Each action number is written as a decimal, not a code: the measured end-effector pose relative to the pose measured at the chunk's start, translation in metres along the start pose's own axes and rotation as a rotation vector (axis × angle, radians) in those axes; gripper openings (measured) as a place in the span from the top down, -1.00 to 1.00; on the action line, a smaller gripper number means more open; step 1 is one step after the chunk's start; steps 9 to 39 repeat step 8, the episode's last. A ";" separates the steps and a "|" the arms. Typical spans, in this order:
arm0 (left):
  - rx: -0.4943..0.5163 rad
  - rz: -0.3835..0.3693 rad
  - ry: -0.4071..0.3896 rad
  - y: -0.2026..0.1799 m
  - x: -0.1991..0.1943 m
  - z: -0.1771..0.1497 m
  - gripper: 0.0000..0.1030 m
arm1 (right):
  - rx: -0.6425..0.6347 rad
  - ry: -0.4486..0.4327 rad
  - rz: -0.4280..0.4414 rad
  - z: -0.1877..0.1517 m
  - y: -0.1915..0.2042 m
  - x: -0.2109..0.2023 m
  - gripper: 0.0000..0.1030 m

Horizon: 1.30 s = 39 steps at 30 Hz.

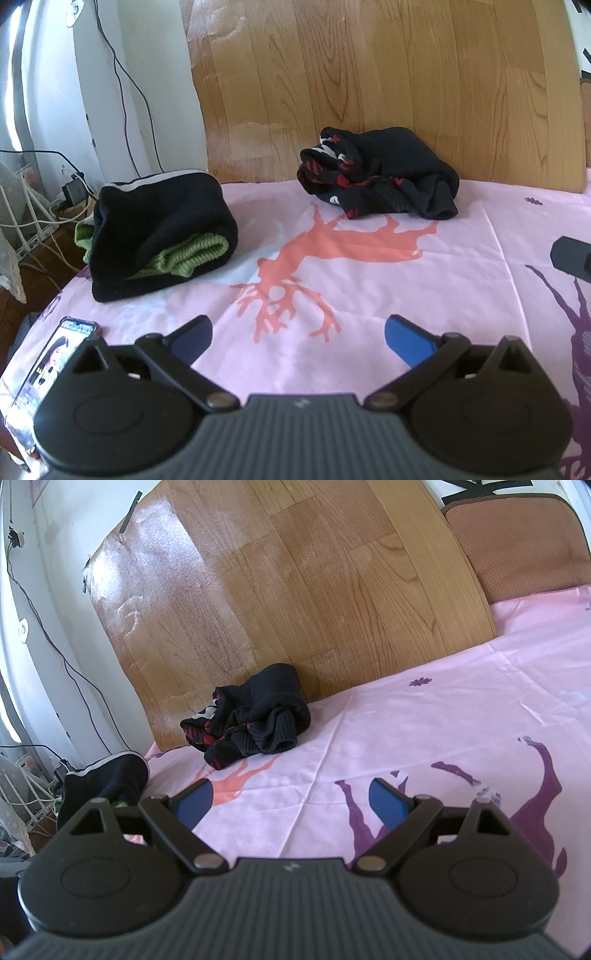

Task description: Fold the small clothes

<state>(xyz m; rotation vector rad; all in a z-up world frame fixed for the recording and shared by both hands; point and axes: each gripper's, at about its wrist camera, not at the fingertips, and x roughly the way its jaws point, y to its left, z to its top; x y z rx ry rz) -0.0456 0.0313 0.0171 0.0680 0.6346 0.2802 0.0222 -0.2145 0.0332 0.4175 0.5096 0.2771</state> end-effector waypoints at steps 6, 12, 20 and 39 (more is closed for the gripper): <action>0.012 -0.024 -0.020 -0.001 -0.004 -0.001 -0.99 | -0.001 0.000 0.000 0.000 0.000 0.000 -0.81; 0.011 -0.033 -0.019 -0.002 -0.004 0.000 -1.00 | -0.001 -0.001 0.000 0.000 0.000 0.000 -0.81; 0.011 -0.033 -0.019 -0.002 -0.004 0.000 -1.00 | -0.001 -0.001 0.000 0.000 0.000 0.000 -0.81; 0.011 -0.033 -0.019 -0.002 -0.004 0.000 -1.00 | -0.001 -0.001 0.000 0.000 0.000 0.000 -0.81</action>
